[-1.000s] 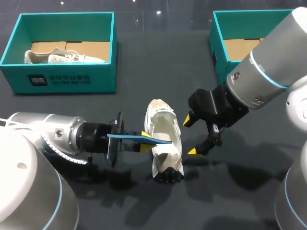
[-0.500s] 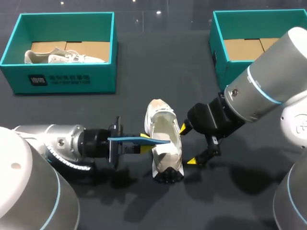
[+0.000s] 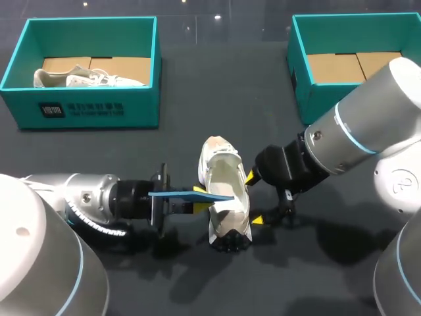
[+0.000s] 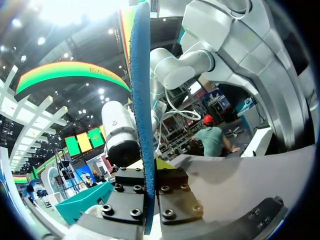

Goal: Take the shoe out of the shoebox, open the shoe tongue, remove and reinsert the insole, then place the shoe into the shoebox

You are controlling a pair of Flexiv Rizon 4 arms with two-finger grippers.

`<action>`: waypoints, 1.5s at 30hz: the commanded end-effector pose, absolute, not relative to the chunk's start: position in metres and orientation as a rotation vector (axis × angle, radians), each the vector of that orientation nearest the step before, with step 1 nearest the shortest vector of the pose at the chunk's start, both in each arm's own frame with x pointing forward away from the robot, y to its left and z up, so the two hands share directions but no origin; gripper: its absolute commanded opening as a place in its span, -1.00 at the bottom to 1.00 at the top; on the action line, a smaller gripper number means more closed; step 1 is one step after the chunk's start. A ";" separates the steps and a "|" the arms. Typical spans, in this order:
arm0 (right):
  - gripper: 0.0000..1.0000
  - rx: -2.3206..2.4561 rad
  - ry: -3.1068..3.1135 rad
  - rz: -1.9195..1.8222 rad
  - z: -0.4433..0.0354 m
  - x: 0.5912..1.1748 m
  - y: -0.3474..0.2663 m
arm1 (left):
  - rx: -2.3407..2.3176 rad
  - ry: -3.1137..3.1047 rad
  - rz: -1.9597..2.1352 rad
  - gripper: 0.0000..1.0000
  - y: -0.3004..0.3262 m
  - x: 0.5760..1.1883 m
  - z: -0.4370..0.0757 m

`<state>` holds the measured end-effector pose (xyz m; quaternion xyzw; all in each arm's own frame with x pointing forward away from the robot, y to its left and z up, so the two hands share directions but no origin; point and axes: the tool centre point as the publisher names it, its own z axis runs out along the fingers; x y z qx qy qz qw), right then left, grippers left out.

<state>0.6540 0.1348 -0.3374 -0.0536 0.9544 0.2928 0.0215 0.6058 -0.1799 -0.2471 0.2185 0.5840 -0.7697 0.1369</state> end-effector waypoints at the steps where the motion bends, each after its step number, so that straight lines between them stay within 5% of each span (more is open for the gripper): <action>1: 1.00 -0.152 2.985 0.880 -0.347 0.657 0.137 | 0.632 1.689 -2.233 -1.00 -0.180 0.605 -0.250; 45: 1.00 0.037 3.052 0.785 -0.354 0.660 0.138 | 0.613 1.660 -2.134 -1.00 -0.197 0.595 -0.252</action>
